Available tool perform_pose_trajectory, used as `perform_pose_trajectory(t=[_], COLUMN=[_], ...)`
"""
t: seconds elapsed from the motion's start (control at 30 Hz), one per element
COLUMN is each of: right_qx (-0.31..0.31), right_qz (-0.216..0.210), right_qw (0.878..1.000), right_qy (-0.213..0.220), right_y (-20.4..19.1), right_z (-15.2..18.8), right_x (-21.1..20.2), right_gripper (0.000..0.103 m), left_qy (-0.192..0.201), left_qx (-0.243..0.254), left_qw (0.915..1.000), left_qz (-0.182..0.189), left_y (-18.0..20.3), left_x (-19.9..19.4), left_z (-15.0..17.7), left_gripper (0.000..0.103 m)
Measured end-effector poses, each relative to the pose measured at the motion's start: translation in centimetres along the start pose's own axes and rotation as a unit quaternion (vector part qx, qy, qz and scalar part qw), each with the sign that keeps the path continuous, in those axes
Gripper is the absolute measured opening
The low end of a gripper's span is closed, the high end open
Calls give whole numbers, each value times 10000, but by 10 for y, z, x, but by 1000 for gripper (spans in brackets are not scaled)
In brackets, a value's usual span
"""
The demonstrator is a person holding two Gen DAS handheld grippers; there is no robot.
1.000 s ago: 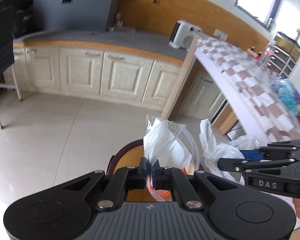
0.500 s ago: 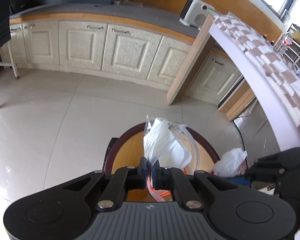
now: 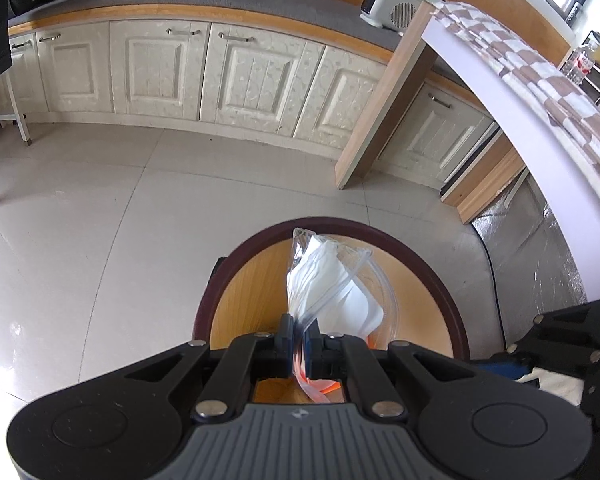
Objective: Collect trash
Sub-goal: 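Open the right tool while the left tool opens, dropping both bags into the wastebasket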
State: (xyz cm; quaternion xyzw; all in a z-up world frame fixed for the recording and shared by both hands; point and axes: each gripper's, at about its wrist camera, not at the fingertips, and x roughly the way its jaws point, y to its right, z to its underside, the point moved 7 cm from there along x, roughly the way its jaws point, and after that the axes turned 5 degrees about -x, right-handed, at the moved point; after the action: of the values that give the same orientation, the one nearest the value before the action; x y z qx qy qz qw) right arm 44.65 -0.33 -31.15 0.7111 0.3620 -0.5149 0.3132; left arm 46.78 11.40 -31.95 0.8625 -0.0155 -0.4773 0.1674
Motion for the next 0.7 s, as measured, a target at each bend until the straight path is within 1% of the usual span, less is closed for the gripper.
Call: perform_pose_trajectory(t=[0.5,0.6,0.7], right_qx=[295,309,296], right_qz=[-61,-7,201], right_qw=[9994,9994,9988], right_qy=[-148,-177,-327], right_y=[9,9,13], right_z=[5,6,9], right_x=[4,4,9], right_gripper=[45,46,46], left_qy=[-472,-556,-671], left_qx=[243,355,502], left_qw=[9985,9977,9963], left_qz=[-131,-157,-208], left_y=[2,6,10], left_x=[19,24,32], left_z=[12,12,11], left_gripper=[5,5,6])
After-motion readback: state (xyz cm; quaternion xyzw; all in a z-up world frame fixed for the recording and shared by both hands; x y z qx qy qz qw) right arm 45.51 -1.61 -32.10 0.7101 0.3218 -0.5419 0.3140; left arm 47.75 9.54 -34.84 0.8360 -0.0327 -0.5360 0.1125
